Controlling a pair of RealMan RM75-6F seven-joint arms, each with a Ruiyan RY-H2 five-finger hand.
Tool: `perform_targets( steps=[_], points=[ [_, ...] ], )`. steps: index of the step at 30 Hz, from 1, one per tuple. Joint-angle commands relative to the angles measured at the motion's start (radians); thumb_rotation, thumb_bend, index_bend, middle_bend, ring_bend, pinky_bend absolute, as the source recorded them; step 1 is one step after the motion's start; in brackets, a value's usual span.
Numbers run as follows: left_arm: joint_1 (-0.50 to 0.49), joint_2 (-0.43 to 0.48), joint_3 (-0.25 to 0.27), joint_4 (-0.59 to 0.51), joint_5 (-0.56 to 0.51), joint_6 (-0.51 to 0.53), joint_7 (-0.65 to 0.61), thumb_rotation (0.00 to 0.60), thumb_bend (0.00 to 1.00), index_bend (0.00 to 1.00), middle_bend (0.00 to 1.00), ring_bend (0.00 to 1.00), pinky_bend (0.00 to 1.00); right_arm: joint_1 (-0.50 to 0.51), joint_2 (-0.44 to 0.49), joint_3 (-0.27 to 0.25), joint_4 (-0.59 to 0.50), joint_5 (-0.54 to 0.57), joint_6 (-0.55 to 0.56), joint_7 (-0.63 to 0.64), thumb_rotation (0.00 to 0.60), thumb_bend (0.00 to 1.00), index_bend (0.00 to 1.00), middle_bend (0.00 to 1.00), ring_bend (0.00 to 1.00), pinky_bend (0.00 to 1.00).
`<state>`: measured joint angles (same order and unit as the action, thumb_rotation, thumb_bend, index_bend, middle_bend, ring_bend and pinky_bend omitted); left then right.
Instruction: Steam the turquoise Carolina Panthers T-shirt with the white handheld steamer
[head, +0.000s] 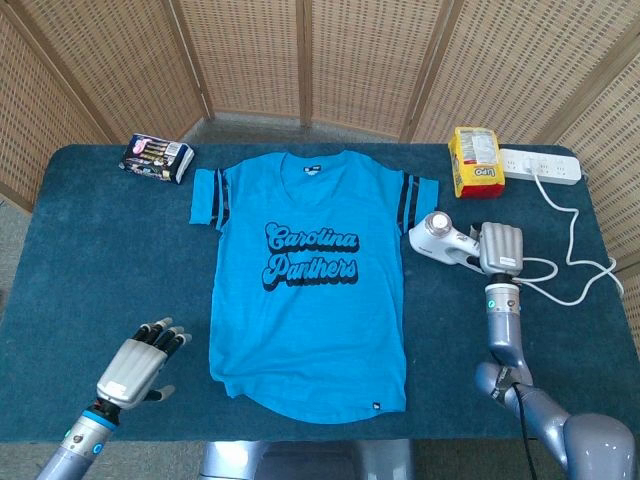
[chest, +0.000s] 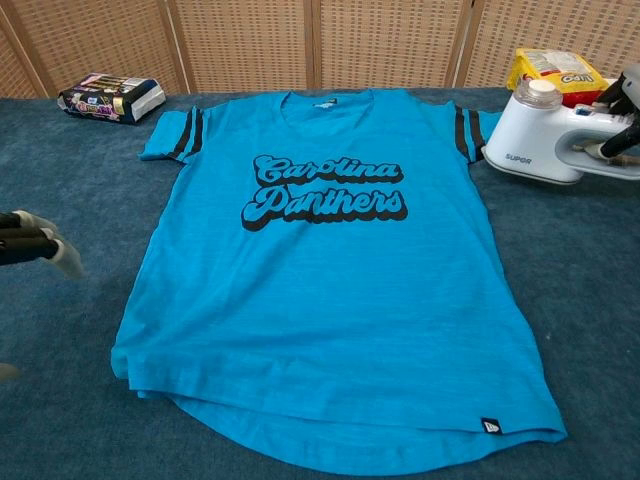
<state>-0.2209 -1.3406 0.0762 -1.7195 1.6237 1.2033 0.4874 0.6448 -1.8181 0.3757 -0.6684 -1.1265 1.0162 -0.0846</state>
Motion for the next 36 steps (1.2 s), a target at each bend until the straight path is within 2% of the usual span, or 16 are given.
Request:
perform_targets(
  steps=[1,4,19,21,29,36],
  points=[
    [-0.015,-0.044,0.001,-0.009,0.011,-0.014,0.037,0.449,0.17,0.34,0.23,0.12,0.21,-0.01,0.017,0.001,-0.028,0.006,0.014,-0.012,0.6,0.38,0.76,0.78,0.83,0.75],
    [-0.022,-0.066,-0.001,-0.012,0.006,-0.023,0.064,0.448,0.18,0.37,0.23,0.11,0.21,-0.016,0.027,0.003,-0.048,0.011,0.02,-0.017,0.6,0.38,0.76,0.78,0.83,0.75],
    [-0.064,-0.192,-0.024,0.008,-0.076,-0.089,0.193,0.446,0.18,0.37,0.23,0.08,0.21,-0.028,0.05,-0.001,-0.086,0.023,0.028,-0.015,0.6,0.38,0.76,0.78,0.83,0.75],
    [-0.07,-0.208,-0.027,0.012,-0.089,-0.097,0.201,0.448,0.19,0.39,0.23,0.08,0.21,-0.029,0.052,-0.002,-0.087,0.024,0.03,-0.014,0.6,0.38,0.76,0.78,0.83,0.75],
    [-0.083,-0.26,-0.031,0.041,-0.1,-0.088,0.215,0.449,0.3,0.58,0.24,0.08,0.22,-0.035,0.06,-0.004,-0.092,0.027,0.03,0.002,0.6,0.38,0.76,0.78,0.83,0.75],
    [-0.093,-0.273,-0.034,0.045,-0.128,-0.09,0.236,0.458,0.35,0.62,0.29,0.1,0.22,-0.039,0.069,-0.003,-0.118,0.025,0.036,0.023,0.6,0.38,0.76,0.78,0.83,0.75]
  ],
)
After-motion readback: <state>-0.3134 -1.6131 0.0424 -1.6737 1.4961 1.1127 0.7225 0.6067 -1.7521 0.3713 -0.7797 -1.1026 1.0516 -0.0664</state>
